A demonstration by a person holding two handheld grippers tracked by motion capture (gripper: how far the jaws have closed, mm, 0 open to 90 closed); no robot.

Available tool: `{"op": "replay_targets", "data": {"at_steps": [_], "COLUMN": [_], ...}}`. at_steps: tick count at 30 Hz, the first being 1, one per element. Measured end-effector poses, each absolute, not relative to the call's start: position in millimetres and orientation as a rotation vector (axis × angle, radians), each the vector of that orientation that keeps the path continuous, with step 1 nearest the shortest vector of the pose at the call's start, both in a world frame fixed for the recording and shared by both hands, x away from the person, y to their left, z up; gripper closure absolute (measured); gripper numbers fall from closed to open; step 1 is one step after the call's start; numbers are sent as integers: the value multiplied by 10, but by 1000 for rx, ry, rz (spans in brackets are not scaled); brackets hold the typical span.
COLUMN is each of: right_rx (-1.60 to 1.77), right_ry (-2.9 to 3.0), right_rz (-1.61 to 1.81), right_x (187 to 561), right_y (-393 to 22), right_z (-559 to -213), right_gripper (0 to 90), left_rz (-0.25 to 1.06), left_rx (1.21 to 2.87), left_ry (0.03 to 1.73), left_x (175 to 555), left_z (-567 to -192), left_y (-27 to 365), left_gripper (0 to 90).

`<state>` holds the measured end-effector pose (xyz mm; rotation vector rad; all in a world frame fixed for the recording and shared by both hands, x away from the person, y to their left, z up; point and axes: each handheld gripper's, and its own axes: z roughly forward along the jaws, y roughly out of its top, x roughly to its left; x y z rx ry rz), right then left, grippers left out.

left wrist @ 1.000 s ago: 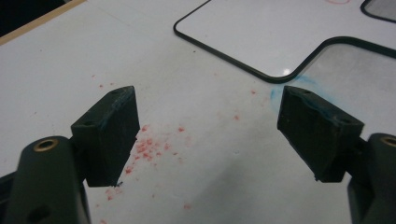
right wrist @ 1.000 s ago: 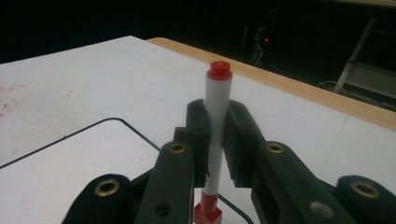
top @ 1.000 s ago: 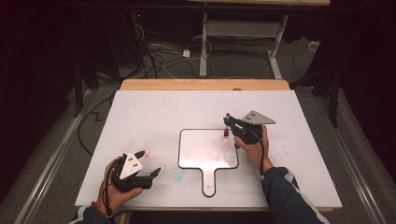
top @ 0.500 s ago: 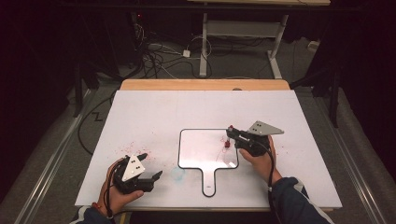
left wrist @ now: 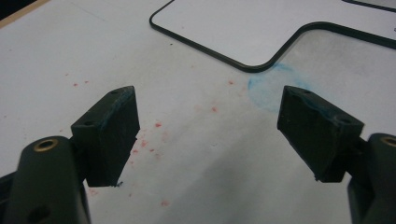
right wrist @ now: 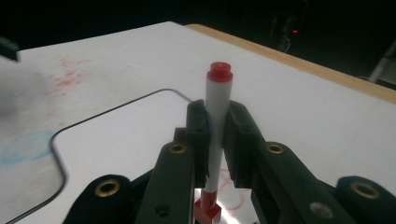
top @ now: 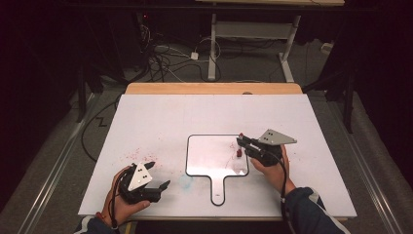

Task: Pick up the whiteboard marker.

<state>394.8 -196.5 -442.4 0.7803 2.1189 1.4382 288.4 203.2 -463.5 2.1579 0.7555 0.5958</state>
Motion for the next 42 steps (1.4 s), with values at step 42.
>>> {"op": "replay_targets", "data": {"at_steps": [42], "right_rx": [847], "right_ry": [2032], "right_rz": [1409], "right_x": [4470], "right_y": [-1879], "right_z": [-4457], "right_gripper": [821], "left_rz": [540], "left_rx": [2186], "left_ry": [743], "left_x": [2929], "left_z": [-4689], "left_y": [2015], "left_gripper": [201]}}
